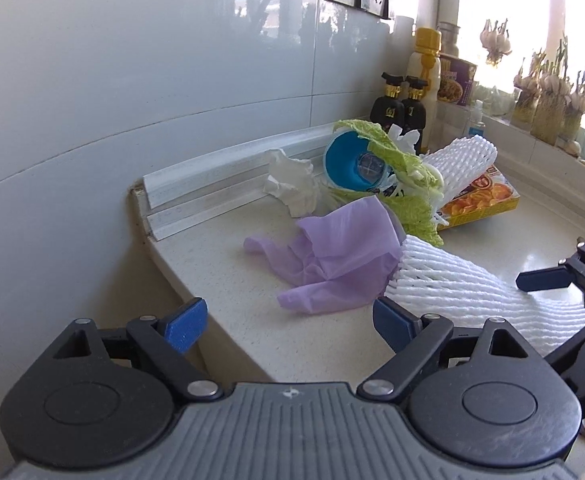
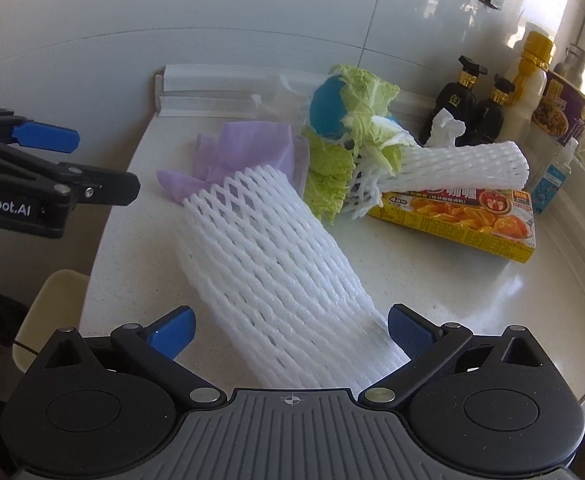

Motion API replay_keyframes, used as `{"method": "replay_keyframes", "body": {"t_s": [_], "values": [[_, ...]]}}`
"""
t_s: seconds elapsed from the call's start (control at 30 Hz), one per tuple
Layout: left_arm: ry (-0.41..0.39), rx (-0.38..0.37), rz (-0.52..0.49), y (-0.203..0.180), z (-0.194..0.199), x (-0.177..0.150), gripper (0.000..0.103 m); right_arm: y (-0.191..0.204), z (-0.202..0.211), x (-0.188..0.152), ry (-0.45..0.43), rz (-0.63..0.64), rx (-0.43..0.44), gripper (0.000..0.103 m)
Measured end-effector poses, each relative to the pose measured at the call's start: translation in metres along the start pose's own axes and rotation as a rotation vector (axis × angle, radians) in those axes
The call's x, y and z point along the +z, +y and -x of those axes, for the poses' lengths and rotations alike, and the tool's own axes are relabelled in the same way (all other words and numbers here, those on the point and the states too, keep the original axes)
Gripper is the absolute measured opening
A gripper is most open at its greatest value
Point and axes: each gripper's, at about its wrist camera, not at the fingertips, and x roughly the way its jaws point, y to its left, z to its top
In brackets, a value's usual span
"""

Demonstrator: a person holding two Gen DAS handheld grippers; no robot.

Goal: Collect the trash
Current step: 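Grasp the purple glove with the left tool while the right tool grasps the white foam net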

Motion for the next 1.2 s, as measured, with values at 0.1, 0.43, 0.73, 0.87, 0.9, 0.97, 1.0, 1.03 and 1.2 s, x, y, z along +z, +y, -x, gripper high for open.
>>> {"method": "replay_keyframes", "body": {"t_s": [0.1,0.43,0.73,0.87,0.9,0.97,1.0,1.03,1.2], "values": [[0.001,-0.033,-0.003,-0.001,-0.016,0.005,0.079,-0.003,-0.007,-0.002,0.012,-0.025,0.011,0.101],[-0.017,-0.087,0.072,-0.003,-0.057,0.021,0.063,-0.020,-0.015,-0.004,-0.022,-0.146,-0.003,0.075],[0.058,-0.079,0.252,0.004,-0.079,0.018,0.014,-0.046,-0.008,-0.004,-0.088,-0.309,0.031,0.025],[0.050,-0.081,0.284,0.007,-0.079,0.015,0.005,-0.055,-0.008,-0.005,-0.106,-0.371,0.031,0.016],[0.045,-0.079,0.283,0.007,-0.079,0.015,0.003,-0.057,-0.007,-0.004,-0.111,-0.382,0.029,0.015],[0.038,-0.075,0.301,0.008,-0.077,0.013,0.002,-0.059,-0.004,-0.004,-0.122,-0.404,0.031,0.013],[0.042,-0.083,0.321,0.010,-0.077,0.013,0.001,-0.061,-0.003,-0.004,-0.130,-0.414,0.032,0.012],[0.042,-0.090,0.343,0.012,-0.076,0.012,0.001,-0.063,0.000,-0.004,-0.140,-0.424,0.031,0.012],[0.000,-0.095,0.368,0.020,-0.061,0.017,0.001,-0.076,0.008,-0.006,-0.188,-0.483,0.021,0.010]]}}
